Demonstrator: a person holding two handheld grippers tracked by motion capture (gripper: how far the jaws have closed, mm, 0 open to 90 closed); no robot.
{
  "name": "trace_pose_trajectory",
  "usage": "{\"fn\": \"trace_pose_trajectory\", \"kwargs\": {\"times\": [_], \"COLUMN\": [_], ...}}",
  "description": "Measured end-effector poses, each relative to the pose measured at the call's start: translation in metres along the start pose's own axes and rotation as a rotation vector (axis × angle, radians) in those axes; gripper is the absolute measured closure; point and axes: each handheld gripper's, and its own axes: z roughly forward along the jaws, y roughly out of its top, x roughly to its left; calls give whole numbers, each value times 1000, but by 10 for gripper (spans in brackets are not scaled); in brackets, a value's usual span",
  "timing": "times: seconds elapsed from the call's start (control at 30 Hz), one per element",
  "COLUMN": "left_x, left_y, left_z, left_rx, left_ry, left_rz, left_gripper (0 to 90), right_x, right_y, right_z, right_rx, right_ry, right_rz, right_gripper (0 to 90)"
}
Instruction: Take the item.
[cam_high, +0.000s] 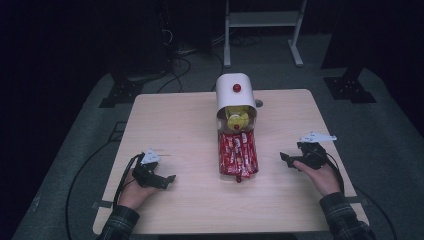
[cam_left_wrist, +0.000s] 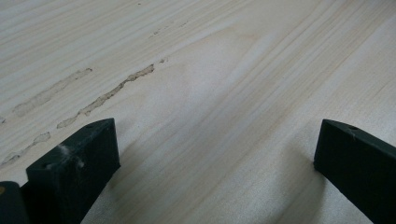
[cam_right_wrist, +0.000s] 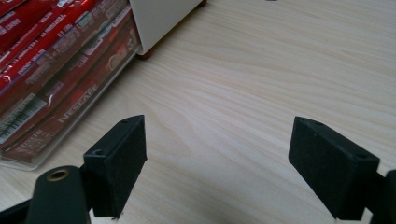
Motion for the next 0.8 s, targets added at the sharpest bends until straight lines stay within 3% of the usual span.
{"fn": "trace_pose_trajectory", "kwargs": {"times": [0.8], "left_x": [0], "left_y": [0], "left_z": [0], "left_rx": [0], "left_ry": [0], "left_rz": [0], "left_gripper": [0], "right_x": [18], "right_y": [12], "right_z": [-2], "right_rx": [-21], "right_ry": [52], "right_rz": [-22], "right_gripper": [224]}}
